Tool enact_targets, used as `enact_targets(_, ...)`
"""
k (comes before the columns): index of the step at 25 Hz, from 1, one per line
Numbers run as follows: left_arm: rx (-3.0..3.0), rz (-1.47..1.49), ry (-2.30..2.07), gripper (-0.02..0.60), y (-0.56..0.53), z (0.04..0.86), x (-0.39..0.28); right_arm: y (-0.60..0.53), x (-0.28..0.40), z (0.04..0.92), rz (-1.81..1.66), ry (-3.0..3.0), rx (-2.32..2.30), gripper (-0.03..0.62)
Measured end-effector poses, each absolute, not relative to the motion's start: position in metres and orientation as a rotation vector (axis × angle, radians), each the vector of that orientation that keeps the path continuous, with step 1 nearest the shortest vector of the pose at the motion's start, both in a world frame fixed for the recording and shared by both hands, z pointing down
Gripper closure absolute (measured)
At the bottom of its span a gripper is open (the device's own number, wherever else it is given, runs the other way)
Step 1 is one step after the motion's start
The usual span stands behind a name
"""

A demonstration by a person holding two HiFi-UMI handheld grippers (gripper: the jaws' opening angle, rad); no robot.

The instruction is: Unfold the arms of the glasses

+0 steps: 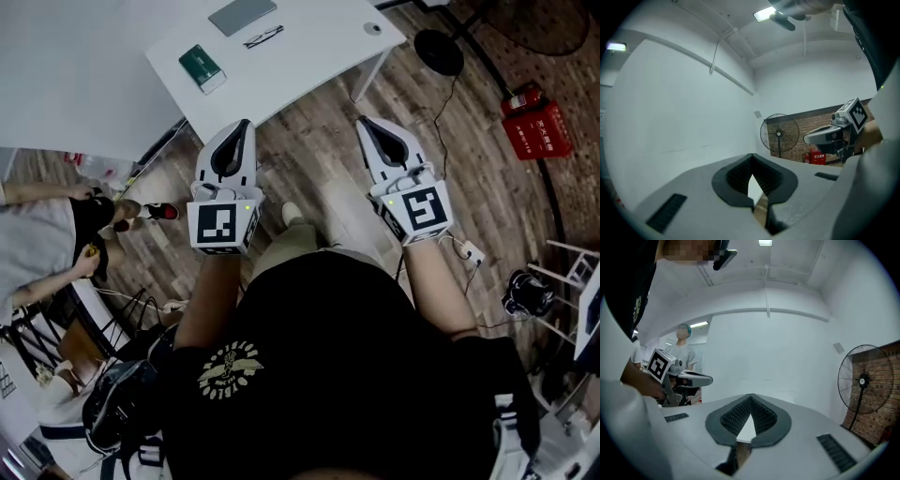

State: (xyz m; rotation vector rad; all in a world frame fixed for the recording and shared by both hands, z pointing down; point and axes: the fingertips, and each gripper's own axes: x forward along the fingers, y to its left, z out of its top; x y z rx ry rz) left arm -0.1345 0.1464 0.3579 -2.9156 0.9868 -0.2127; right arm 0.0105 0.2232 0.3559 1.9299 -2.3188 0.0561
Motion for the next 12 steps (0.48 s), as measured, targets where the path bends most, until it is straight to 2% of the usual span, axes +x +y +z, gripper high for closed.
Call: enact_targets(12, -2.975, -0.21, 0.808, 0.577, 0.097, 0.362, -0.084, 0.19, 0.045, 0.357, 0.069, -2.223, 2.038, 0.594)
